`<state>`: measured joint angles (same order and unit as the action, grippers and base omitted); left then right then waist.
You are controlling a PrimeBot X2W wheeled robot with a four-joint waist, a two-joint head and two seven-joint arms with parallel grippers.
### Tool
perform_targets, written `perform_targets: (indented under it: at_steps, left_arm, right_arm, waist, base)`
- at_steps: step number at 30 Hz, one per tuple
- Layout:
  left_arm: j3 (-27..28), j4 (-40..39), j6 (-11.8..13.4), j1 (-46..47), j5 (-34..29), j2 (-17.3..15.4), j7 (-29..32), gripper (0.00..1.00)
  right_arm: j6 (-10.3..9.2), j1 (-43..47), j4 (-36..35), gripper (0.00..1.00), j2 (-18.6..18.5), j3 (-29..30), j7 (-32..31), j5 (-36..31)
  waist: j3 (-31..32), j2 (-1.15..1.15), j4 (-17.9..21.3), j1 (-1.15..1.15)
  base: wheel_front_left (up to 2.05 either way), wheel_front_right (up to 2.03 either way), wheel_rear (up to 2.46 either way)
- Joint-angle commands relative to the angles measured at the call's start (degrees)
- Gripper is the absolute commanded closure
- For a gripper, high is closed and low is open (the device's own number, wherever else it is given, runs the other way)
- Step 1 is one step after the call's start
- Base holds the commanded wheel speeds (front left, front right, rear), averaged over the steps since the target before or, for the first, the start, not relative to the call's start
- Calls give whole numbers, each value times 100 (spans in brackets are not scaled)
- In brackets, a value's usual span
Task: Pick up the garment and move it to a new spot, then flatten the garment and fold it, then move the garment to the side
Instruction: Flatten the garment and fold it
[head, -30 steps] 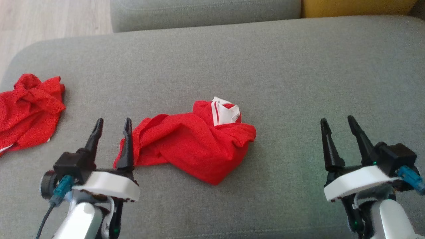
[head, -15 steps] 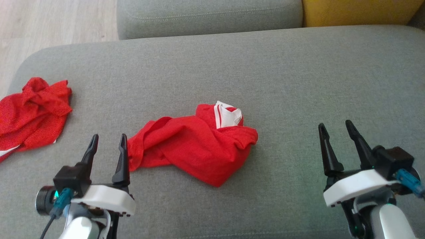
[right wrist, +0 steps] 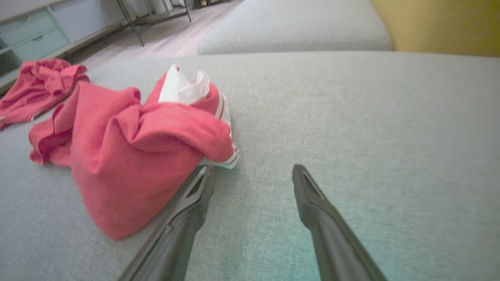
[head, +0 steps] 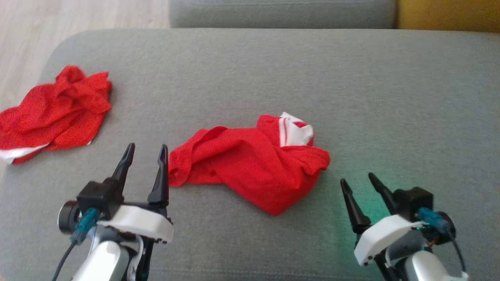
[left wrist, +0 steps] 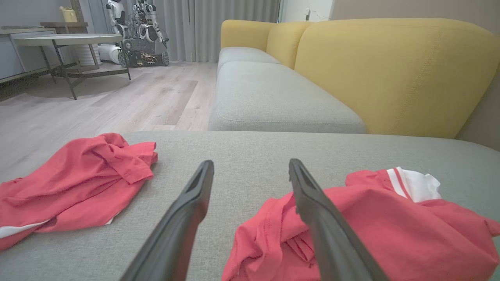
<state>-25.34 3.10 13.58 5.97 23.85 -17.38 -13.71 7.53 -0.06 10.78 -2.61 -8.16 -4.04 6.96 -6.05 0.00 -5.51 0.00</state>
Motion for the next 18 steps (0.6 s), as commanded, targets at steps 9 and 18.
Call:
perform_targets:
  at_steps: [9, 18]
  left_arm:
    - [219, 2, -98, 491, -37, 80, -97, 0]
    - [325, 54, -141, 529, -82, 148, -122, 0]
  right_arm:
    - [-4, -1055, 895, 0, -27, -450, 290, -178]
    - [-4, -1195, 754, 100, -31, -250, 418, -183]
  waist:
    - [-399, 0, -465, 0]
    - [-479, 0, -295, 0]
  base:
    - [0, 0, 0]
    - [0, 0, 0]
